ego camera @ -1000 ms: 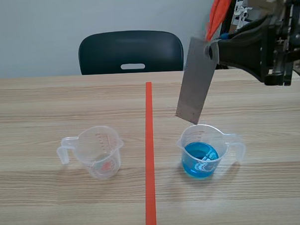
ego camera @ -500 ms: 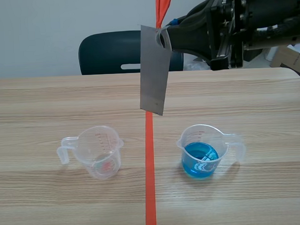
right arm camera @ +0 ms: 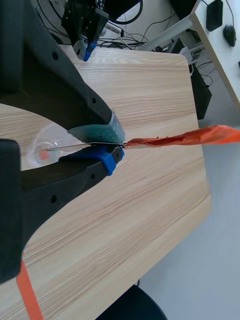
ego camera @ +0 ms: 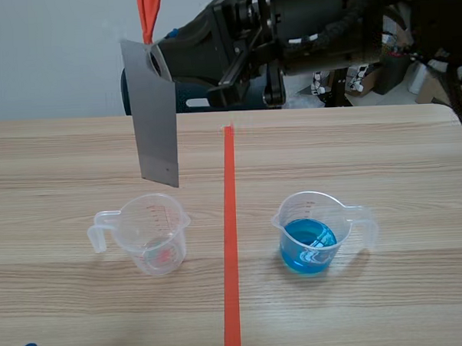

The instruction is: Do the redox reaction experiment. move the plate over the left beaker

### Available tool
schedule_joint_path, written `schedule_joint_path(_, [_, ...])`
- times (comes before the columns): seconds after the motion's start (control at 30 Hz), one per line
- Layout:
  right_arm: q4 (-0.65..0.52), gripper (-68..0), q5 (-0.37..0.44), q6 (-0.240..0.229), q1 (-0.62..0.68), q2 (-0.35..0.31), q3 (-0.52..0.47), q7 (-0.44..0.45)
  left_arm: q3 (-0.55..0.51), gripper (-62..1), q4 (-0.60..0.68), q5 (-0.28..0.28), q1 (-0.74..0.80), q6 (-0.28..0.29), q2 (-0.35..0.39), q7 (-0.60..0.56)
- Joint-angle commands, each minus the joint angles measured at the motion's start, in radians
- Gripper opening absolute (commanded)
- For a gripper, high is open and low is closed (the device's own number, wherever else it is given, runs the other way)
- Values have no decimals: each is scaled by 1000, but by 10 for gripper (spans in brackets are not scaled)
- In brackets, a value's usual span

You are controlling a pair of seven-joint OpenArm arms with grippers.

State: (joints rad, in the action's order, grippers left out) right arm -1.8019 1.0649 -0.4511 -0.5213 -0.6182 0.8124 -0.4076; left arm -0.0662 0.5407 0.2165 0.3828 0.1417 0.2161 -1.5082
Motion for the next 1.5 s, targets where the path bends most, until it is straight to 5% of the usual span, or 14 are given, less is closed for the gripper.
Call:
schedule_joint_path(0.0, [-7, -669, 12, 26, -29, 23, 5, 1, 0, -579, 38, -5, 2, 0, 0, -46])
schedule_joint_path(0.53, [-5, -669, -65, 161, -30, 207, 20, -136, -3, -574, 101, -5, 2, 63, 1, -45])
schedule_joint_path(0.63, [2, -669, -88, 175, -30, 240, 20, -169, -3, -440, 101, -5, 2, 64, 1, -15])
schedule_joint_path(0.8, [17, -669, -94, 190, -30, 267, 20, -208, -3, -46, 101, -13, 2, 105, 0, -22])
schedule_joint_path(0.87, [17, -669, -101, 198, -30, 267, 20, -208, -3, 14, 101, -13, 2, 125, 0, -21])
schedule_joint_path(1.47, [17, -669, -165, 201, -30, 269, 20, -222, -3, 14, 101, -13, 2, 134, 0, 62])
